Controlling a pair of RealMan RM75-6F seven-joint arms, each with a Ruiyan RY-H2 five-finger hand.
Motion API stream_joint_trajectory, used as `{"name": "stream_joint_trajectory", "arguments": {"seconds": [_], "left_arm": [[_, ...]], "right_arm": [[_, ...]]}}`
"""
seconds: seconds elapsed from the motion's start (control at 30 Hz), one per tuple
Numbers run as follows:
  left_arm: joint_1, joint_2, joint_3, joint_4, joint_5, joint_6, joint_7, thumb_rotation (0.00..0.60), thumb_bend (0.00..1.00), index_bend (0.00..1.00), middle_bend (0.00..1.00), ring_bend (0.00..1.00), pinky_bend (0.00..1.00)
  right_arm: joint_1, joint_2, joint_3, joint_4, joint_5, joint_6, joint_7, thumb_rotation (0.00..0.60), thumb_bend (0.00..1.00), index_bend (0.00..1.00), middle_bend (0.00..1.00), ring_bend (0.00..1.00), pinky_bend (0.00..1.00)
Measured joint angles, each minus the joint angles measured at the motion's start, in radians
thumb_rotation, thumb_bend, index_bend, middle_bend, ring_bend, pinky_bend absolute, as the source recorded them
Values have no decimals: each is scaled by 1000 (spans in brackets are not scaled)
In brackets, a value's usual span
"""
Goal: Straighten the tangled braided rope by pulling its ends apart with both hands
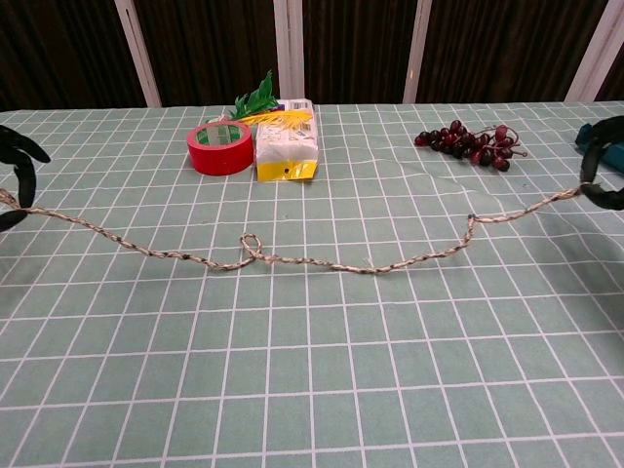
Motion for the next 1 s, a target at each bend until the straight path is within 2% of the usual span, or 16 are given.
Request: {"name": "stream_joint_trajectory", "arguments": {"seconds": [0.43, 1.0], "left_arm": [[21, 2, 31, 20, 18, 10, -27, 600, 528, 587, 156, 0, 0], [42, 16, 46, 52, 36, 22, -65, 600, 528, 587, 157, 0, 0]], "right_arm": [[-26, 32, -9, 62, -9, -15, 61, 600, 518, 652, 192, 0, 0], [-48, 39, 10, 132, 27, -1, 94, 600, 520, 654, 195, 0, 0]]}}
